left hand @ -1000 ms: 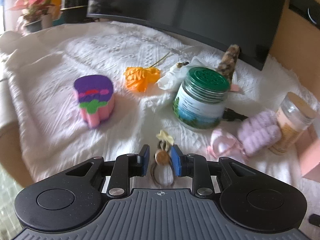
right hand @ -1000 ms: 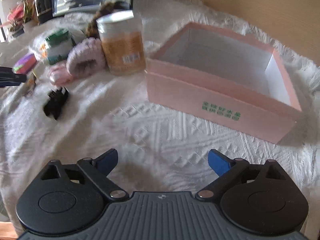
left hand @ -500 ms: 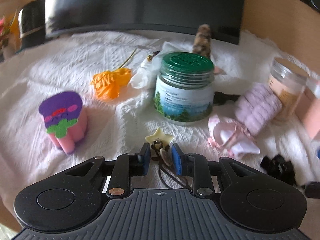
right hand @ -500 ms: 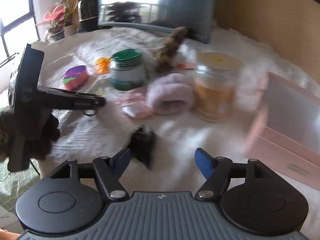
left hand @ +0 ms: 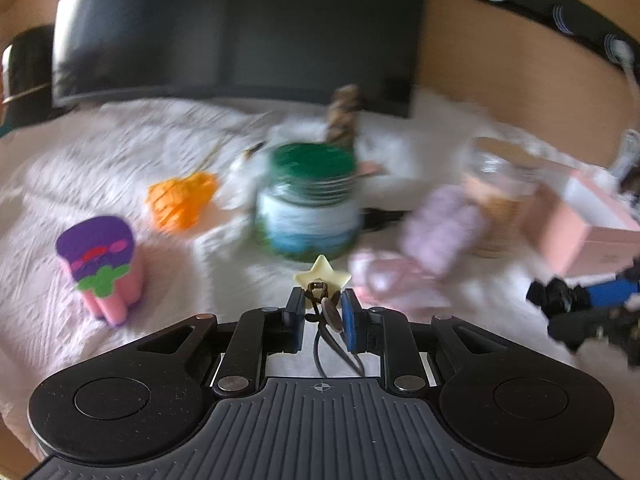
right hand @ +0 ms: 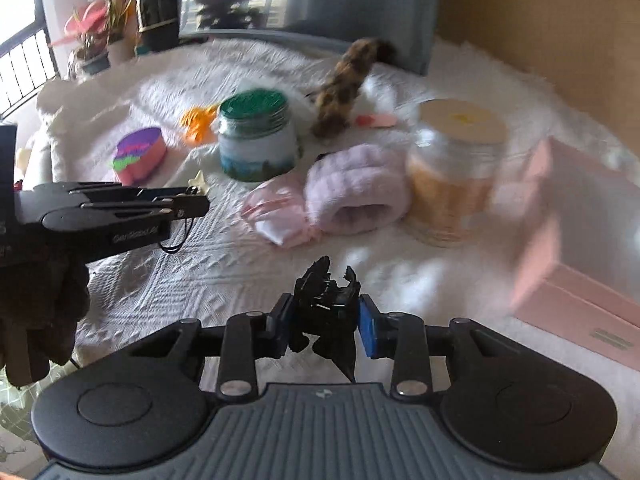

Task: Organize soft objects
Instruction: 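Grasp the star-charm cord keychain with the left tool while the right tool grasps the black claw clip, then carry both items over the pink box and open both tools to drop them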

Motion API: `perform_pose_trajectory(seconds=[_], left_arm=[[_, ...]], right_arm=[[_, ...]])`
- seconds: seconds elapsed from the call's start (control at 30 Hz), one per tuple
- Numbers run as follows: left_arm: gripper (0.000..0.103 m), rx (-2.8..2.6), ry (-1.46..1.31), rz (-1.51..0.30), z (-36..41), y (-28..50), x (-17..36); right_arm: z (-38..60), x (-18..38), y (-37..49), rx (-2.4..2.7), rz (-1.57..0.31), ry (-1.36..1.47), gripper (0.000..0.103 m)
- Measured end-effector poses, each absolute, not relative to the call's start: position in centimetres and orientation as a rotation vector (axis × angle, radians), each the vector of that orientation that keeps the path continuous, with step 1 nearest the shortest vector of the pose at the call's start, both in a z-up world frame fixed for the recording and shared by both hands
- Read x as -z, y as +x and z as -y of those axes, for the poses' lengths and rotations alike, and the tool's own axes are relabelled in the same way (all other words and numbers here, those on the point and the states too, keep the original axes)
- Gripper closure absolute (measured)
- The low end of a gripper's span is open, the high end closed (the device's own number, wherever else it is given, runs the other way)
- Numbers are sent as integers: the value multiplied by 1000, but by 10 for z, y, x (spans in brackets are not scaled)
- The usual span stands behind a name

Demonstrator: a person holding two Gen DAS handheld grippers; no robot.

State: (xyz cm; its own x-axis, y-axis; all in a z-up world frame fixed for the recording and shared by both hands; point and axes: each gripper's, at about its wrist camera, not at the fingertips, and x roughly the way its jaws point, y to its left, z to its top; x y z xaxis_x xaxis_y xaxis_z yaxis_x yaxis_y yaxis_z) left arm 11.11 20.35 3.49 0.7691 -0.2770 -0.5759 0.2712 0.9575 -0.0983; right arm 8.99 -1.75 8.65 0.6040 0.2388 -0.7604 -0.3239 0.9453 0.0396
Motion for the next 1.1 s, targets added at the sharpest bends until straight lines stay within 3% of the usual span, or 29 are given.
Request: perform_pose_trajectory(seconds=[0.4,0.8,0.9,1.03,1.1], left_arm=[[81,845,-9,-764,-74,68,-80],[80,961,-6,-600,73,181,-176],[77,943,-28,-721,97,220,-156],[79,725,248,-742,128,226,-102],[79,756,174,-803,123,227,-89]], right_arm=[[128,-112,14,-38,-803,-163,69],[192,-128,-11,125,-704,-54,70],[203,-128,-10,149,-701,-35,70],[213,-126,-8,174,-708,-19,70],[216,-125,-6,170,-710,-24,70]])
